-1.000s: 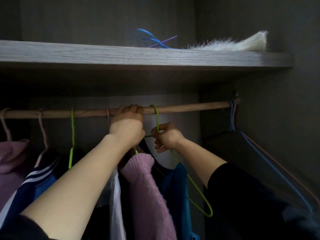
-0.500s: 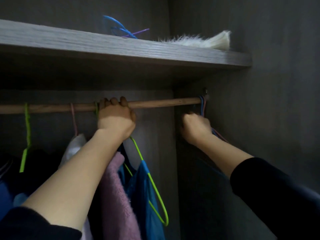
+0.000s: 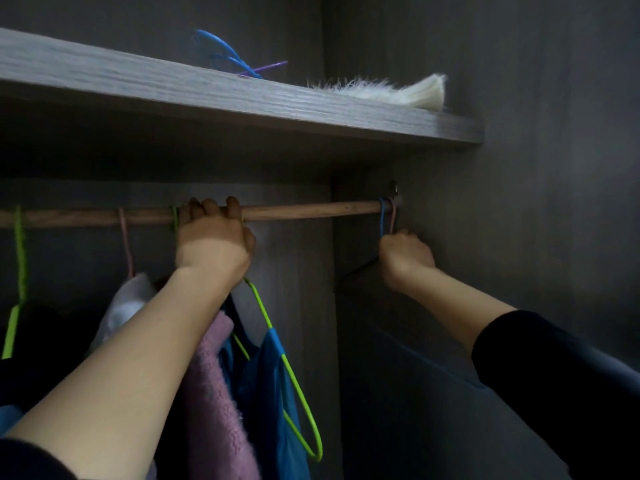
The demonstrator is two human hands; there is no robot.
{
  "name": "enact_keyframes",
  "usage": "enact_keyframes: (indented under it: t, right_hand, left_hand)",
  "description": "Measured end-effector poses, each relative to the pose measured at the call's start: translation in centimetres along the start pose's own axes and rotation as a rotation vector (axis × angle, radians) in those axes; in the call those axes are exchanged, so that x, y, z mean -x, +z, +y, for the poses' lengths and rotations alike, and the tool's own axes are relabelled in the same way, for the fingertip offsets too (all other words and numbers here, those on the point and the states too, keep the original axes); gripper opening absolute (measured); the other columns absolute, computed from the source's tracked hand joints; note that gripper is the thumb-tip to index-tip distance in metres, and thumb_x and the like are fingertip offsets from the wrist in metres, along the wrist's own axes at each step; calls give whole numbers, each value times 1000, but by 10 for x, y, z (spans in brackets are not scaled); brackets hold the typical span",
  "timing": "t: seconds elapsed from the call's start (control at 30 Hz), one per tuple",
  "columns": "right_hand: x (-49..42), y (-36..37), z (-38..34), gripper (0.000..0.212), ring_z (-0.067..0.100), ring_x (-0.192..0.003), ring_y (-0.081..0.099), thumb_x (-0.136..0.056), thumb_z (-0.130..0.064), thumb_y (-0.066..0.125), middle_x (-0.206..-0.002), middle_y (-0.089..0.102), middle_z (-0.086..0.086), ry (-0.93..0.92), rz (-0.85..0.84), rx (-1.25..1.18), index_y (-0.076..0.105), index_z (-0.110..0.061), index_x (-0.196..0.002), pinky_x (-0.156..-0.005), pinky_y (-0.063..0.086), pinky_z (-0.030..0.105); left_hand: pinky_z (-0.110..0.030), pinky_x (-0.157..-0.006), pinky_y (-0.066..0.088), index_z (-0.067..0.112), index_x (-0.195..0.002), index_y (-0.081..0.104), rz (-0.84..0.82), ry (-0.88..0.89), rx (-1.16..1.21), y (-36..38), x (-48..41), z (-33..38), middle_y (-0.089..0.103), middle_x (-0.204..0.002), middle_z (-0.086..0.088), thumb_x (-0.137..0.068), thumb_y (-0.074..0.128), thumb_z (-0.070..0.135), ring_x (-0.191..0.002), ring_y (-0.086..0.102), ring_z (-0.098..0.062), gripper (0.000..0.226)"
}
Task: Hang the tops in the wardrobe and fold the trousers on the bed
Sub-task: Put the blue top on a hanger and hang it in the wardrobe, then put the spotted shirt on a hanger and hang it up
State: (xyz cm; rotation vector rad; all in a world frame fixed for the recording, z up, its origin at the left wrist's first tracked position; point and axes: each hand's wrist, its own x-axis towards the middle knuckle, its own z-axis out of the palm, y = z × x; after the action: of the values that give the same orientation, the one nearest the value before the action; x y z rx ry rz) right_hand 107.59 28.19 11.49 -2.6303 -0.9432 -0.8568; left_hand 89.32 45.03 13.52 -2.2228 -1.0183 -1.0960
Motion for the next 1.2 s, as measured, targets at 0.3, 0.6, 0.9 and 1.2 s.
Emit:
enact_keyframes:
  t: [0.3, 0.6, 0.9, 1.2]
  right_hand:
    - [-3, -15, -39, 15, 31, -92, 64, -90, -18, 56, -101, 66, 14, 130, 11, -851, 62, -7, -97, -82, 55, 46]
    - [24, -3, -66, 22, 12, -73, 65, -96, -34, 53, -85, 68, -1, 28, -15, -965, 69, -18, -99, -64, 55, 32]
    - [113, -41, -9, 17, 15, -62, 63, -98, -22, 50, -80, 63, 6, 47, -88, -1017, 64, -11, -100, -42, 49, 23]
    - [229, -93, 101, 18, 13, -49, 60, -96, -16, 53, -68, 61, 5, 86, -167, -1039, 65, -2, -96, -40, 46, 22]
  left_hand:
    - [-41, -109, 24, 10, -148, 24, -34, 4, 14, -3, 2, 0, 39, -139, -26, -96, 37, 35, -132, 32, -42, 58]
    - [-44, -113, 19, 10, -149, 21, -43, 11, 28, -5, 6, 1, 37, -142, -25, -97, 35, 35, -135, 29, -41, 59]
    - [-50, -117, 5, 16, -148, 27, -75, -65, 299, -27, 41, 20, 29, -148, -25, -91, 46, 40, -140, 23, -38, 64]
    - [-45, -113, 27, 16, -143, 34, -11, 28, 855, -99, 145, 146, 34, -148, -13, -95, 46, 32, -136, 32, -30, 53]
